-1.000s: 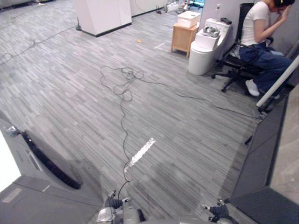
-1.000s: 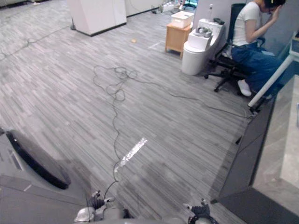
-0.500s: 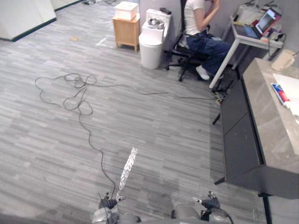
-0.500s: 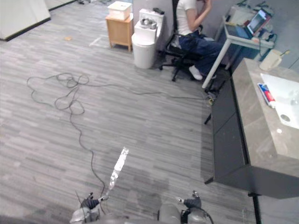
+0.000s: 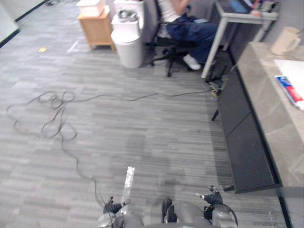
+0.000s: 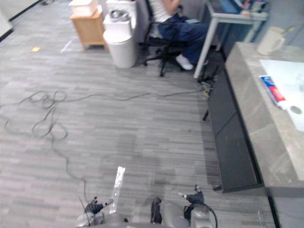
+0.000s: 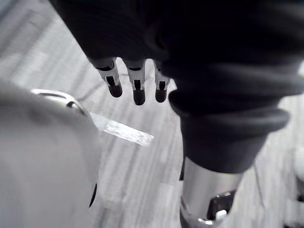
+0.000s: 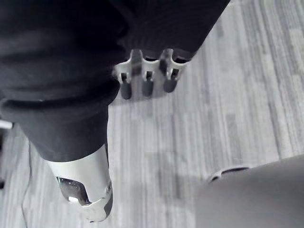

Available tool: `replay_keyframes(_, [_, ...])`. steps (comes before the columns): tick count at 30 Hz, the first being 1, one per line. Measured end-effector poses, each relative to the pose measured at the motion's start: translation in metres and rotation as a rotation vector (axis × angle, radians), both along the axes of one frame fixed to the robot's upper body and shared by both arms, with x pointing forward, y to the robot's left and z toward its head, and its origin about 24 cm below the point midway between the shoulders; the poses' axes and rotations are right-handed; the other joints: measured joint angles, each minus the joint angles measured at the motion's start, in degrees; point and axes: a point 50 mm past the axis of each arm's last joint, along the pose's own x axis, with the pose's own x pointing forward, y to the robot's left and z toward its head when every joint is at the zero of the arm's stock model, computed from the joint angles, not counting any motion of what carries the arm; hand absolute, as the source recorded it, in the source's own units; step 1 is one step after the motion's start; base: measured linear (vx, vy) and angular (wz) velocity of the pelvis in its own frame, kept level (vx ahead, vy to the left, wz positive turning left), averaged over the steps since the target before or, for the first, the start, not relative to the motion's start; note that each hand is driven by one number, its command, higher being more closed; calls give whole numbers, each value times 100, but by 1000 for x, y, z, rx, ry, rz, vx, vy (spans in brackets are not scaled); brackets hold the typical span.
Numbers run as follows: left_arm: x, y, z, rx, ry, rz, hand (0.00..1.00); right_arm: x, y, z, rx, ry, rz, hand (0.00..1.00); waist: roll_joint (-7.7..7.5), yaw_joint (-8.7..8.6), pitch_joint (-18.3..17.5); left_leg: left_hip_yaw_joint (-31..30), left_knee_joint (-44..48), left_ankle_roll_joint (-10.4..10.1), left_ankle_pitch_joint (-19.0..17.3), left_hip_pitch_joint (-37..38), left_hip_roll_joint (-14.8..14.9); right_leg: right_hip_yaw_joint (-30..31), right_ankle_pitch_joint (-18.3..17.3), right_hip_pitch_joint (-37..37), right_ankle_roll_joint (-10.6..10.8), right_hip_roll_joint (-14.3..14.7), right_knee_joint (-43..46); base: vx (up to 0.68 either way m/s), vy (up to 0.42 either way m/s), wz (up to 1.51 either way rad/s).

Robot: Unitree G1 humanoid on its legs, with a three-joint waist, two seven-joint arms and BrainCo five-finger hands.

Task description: Organize washtable

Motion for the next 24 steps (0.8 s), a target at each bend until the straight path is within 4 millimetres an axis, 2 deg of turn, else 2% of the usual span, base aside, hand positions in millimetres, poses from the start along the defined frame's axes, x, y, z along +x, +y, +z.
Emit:
replay_keyframes(2, [4,1,3,4,-28,-7,0,-1,2,-1,2,5,19,0,-36,72,-18,-115,-411,109,-66,-414,-92,472,-99,354,-3,55,-177,390,50,-111])
replay_keyframes(4, [10,-3,6,-8,-66,-13,0,-4,2,-2,2,12,20,0,-35,184,-21,-496,-1694,167,-97,-960,-446,1113,-126,774,190,4,-427,443,156,-127])
replay_keyframes(5, [11,-4,7,-8,-73,-13,0,-5,3,-2,3,13,19,0,-38,197,-22,-629,-2095,145,-84,-1060,-540,1263,-156,863,241,-23,-484,366,167,-122])
replay_keyframes(7, [14,-5,8,-6,-90,-22,0,-6,4,-2,6,17,21,0,-59,213,-52,-1058,-3563,-127,122,-1306,-769,1771,-408,1131,488,-157,-669,478,297,-116])
replay_keyframes(8, [16,-5,9,-3,-95,-26,0,-7,5,-3,8,21,20,0,-81,222,-66,-1161,-3766,-108,343,-1363,-813,1939,-541,1239,569,-217,-693,648,431,-104])
replay_keyframes(9, [15,-3,9,0,-91,-31,0,-12,7,-5,15,38,19,0,-142,263,-182,-1159,-3743,75,680,-1305,-883,2138,-647,1315,673,-340,-678,660,419,-109])
replay_keyframes(10, [14,-2,9,5,-82,-36,0,-20,10,-8,24,60,17,0,-184,328,-367,-1026,-3692,378,1076,-1250,-945,2265,-716,1252,833,-447,-463,689,436,-101])
replay_keyframes(11, [14,2,9,13,-78,-36,0,-21,13,-8,34,64,16,0,-322,332,-391,-862,-3601,457,968,-1192,-983,2252,-782,1163,969,-554,-212,665,403,-105])
replay_keyframes(12, [15,9,10,31,-75,-40,0,-18,22,-8,64,58,30,0,-526,327,-402,-549,-3591,598,775,-989,-1050,2162,-781,832,1216,-708,615,582,353,-98])
replay_keyframes(13, [16,11,9,34,-59,-45,0,-16,26,-7,80,46,39,0,-601,316,-385,-333,-3655,722,658,-636,-1102,1995,-532,377,1648,-813,1654,544,327,-98])
replay_keyframes(14, [16,10,8,30,-48,-46,0,-14,26,-6,80,39,42,0,-561,321,-352,-249,-3756,739,616,-400,-1121,1850,-498,213,1711,-884,2115,478,298,-101])
replay_keyframes(15, [14,7,6,19,-34,-49,0,-13,24,-5,78,26,44,0,-524,323,-330,-169,-3925,730,552,13,-1123,1539,-520,0,1670,-960,2672,407,265,-109])
replay_keyframes(16, [13,3,4,14,-21,-69,0,-10,24,-4,79,7,50,0,-369,313,-293,8,-4198,727,522,461,-1115,1147,-574,-326,1555,-1051,3117,433,277,-119])
replay_keyframes(17, [20,-2,5,6,-35,-85,0,-7,23,-1,77,-11,48,0,-322,252,-294,85,-4451,731,378,823,-1111,598,-626,-663,1444,-1114,3258,338,207,-93])
replay_keyframes(18, [23,-4,6,3,-43,-87,0,-5,22,0,75,-21,42,0,-289,218,-302,80,-4587,700,226,977,-1100,337,-654,-856,1397,-1113,3260,345,190,-64])
replay_keyframes(19, [28,-3,7,4,-48,-92,0,-1,23,1,80,-37,39,0,-373,180,-263,213,-4758,653,98,1228,-1149,-72,-696,-1215,1322,-1151,3127,360,154,-49])
replay_keyframes(20, [33,-8,6,-9,-43,-102,0,0,19,2,75,-37,23,0,-393,154,-248,408,-4854,648,100,1435,-1166,-627,-729,-1417,1236,-1192,2648,367,139,-44])
replay_keyframes(21, [37,-11,7,-16,-46,-107,0,-1,17,1,72,-35,10,0,-368,146,-238,442,-4914,642,104,1535,-1167,-881,-708,-1472,1201,-1198,2380,389,105,-30])
replay_keyframes(22, [37,-16,6,-27,-41,-116,0,-3,11,1,65,-31,-12,0,-322,121,-220,481,-5054,606,115,1726,-1184,-1259,-585,-1588,1019,-1189,1858,427,98,-13])
replay_keyframes(23, [37,-17,6,-28,-40,-126,0,-4,9,1,60,-29,-15,0,-319,104,-220,484,-5111,546,126,1802,-1210,-1371,-493,-1636,918,-1171,1626,547,88,-5])
replay_keyframes(24, [36,-19,5,-26,-34,-145,0,-8,5,-1,61,-11,-36,0,-324,86,-220,474,-5234,371,133,1969,-1292,-1382,-198,-1646,699,-1085,1105,612,31,8])
